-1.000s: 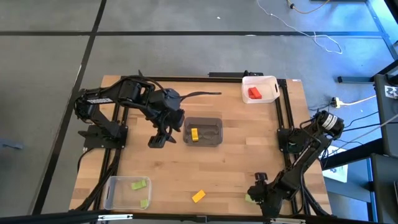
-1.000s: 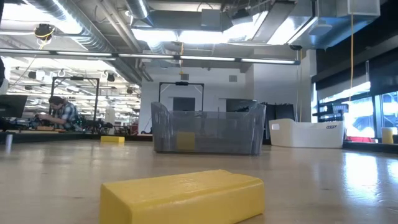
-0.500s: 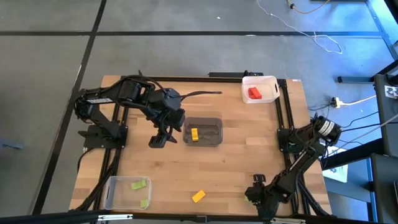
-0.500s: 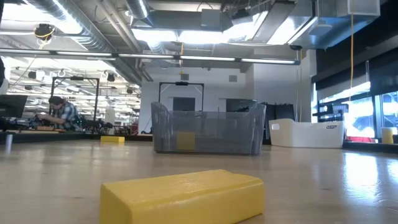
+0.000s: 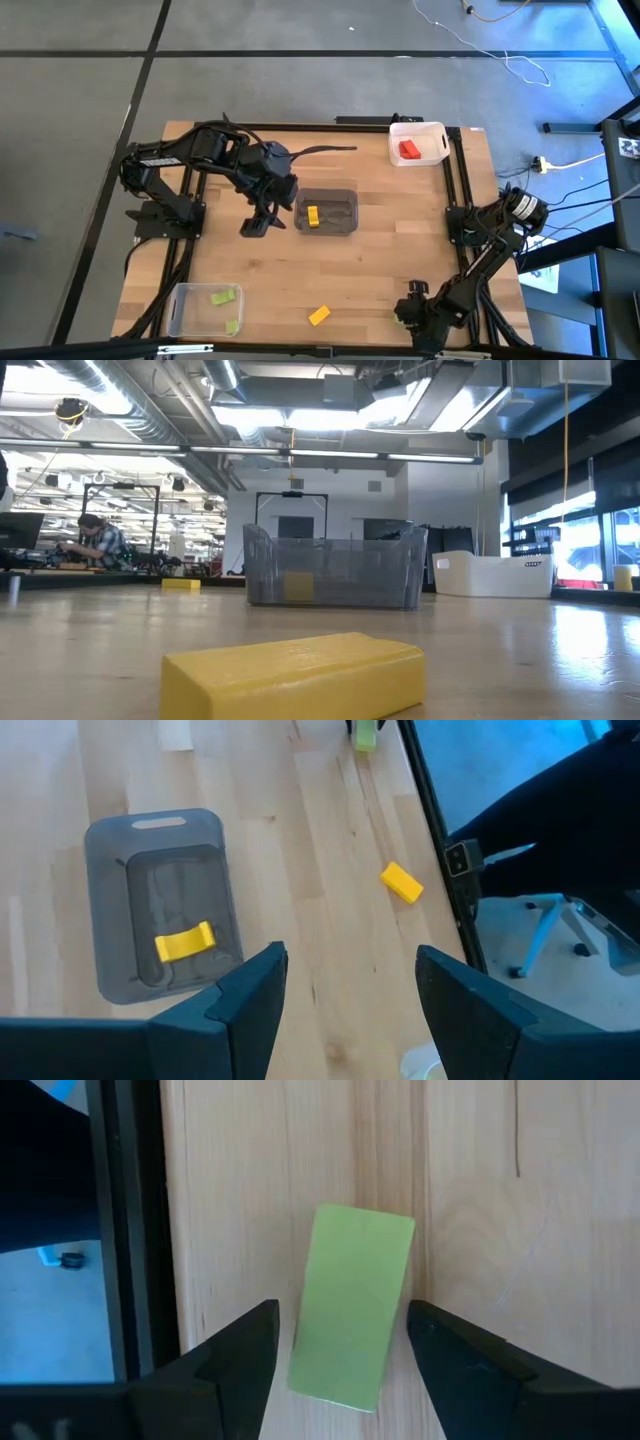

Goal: Sort & place blocks by color
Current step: Put the green block into the transparent bin

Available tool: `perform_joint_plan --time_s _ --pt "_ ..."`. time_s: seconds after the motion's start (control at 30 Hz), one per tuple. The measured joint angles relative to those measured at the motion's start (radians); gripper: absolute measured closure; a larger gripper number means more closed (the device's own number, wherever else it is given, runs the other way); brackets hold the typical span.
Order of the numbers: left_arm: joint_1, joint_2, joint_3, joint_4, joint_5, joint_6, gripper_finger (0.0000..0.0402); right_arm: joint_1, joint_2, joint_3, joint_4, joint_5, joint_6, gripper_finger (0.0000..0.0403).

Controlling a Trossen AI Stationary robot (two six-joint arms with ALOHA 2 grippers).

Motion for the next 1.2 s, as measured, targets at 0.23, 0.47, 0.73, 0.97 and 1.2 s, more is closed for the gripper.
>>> perform_joint_plan --time_s 0.23,0.47,0.73,0.97,1.2 --pt "0.0 0.0 0.0 0.0 -0.009 0.001 0.0188 0.002 0.001 -0.001 0.005 0.005 0.031 0.0174" --pt "0.0 0.0 0.0 0.0 -0.009 0.001 0.0188 0.003 0.001 -0.003 0.006 0.009 0.048 0.0198" --pt "0.0 0.0 0.0 0.0 -0.01 0.001 0.0188 0.004 0.003 0.0 -0.023 0.042 0.047 0.0275" --pt "0.0 0.0 0.0 0.001 -0.021 -0.013 0.0188 -0.004 0.005 -0.001 -0.068 0.152 -0.033 0.0278" --pt "0.011 0.0 0.0 0.006 -0.094 -0.148 0.0188 -0.058 0.006 -0.002 -0.149 0.248 -0.089 0.0277"
